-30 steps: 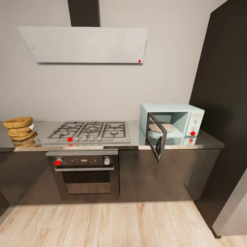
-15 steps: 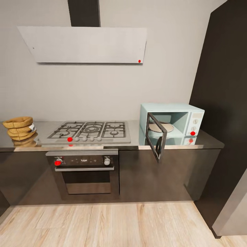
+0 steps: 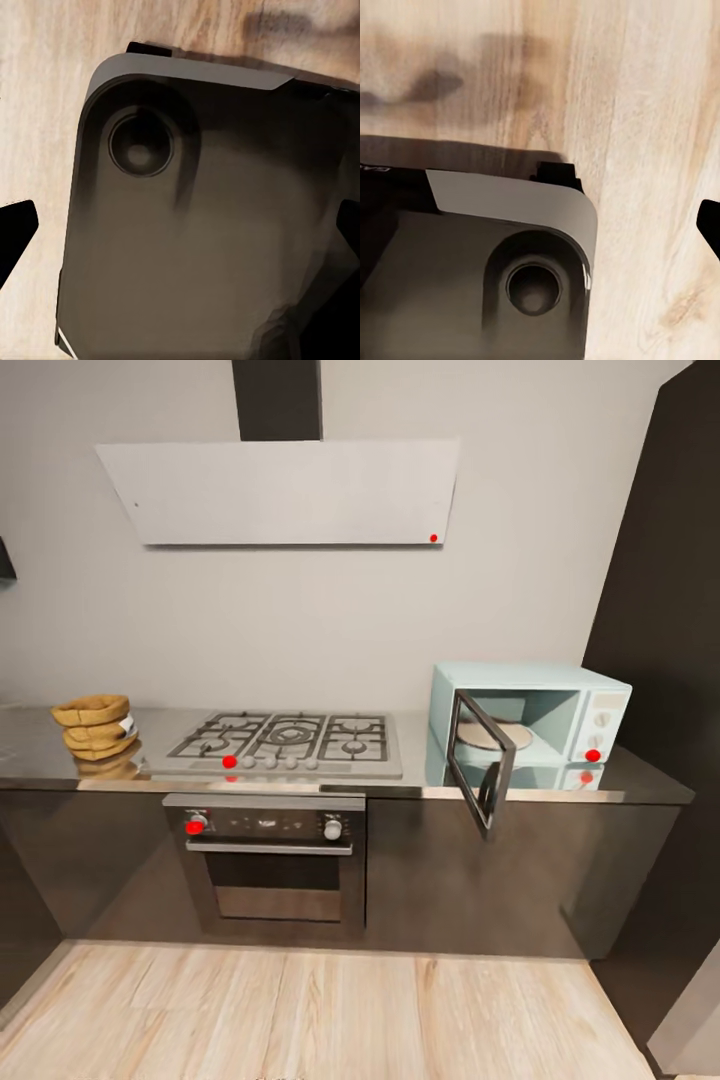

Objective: In the kitchen, take the popcorn bag from the countertop, put it into the microwave, and heat it until the popcorn is cooked so the cooked popcorn ends up inside the bag.

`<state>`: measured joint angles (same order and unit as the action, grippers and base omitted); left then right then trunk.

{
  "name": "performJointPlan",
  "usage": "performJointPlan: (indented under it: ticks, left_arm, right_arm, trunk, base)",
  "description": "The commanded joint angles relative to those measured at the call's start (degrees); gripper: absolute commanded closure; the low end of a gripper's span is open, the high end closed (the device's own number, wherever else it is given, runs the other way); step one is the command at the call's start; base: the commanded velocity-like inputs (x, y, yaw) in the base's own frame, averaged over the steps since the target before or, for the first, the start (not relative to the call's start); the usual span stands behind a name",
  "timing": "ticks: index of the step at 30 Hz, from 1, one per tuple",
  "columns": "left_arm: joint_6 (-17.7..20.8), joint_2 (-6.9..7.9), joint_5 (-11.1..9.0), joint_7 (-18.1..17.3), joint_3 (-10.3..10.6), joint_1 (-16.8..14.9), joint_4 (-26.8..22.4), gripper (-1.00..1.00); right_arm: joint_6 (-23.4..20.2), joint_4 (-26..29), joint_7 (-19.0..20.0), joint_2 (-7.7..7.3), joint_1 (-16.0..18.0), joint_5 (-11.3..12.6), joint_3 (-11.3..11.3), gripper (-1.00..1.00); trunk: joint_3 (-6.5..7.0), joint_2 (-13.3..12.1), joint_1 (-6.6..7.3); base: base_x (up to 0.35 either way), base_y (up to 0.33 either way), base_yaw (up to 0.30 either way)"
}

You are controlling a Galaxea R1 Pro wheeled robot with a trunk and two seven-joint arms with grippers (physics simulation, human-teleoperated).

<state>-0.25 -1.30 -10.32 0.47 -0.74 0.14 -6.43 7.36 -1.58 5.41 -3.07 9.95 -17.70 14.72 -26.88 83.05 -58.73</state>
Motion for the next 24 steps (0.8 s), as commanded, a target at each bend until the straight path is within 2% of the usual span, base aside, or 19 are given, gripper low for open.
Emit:
performJointPlan:
  ticks: [1,7,13,18,24]
  left_arm:
    - [0.0,-0.02,-0.4,0.1,0.0,0.0,-0.1,-1.00]
    - [-0.1,-0.02,-0.3,0.1,-0.1,0.0,-0.2,-1.00]
    - [-0.1,0.01,-0.7,0.1,-0.1,0.0,-0.2,-1.00]
    - [-0.1,0.07,-1.4,0.1,-0.1,0.0,-0.2,-1.00]
    - [-0.1,0.20,-1.7,0.1,-0.1,0.0,-0.2,-1.00]
  right_arm:
    - [0.3,-0.2,0.1,-0.03,0.1,-0.4,0.5,-1.00]
    - [0.3,-0.2,0.1,0.59,0.1,-0.5,0.5,-1.00]
    - [0.2,-0.2,-1.0,1.97,0.1,-0.5,0.5,-1.00]
    - [0.5,-0.2,-2.3,1.32,0.1,-0.4,0.6,-1.00]
    - [0.5,-0.2,-2.5,1.39,0.1,-0.5,0.6,-1.00]
  trunk:
    - [-0.05,0.0,0.00]
    - [-0.05,0.0,0.00]
    - [-0.05,0.0,0.00]
    - [-0.05,0.0,0.00]
    - [-0.05,0.0,0.00]
  base:
    - [0.000,0.000,0.269]
    - [0.000,0.000,0.269]
    - [0.000,0.000,0.270]
    - [0.000,0.000,0.271]
    - [0.000,0.000,0.271]
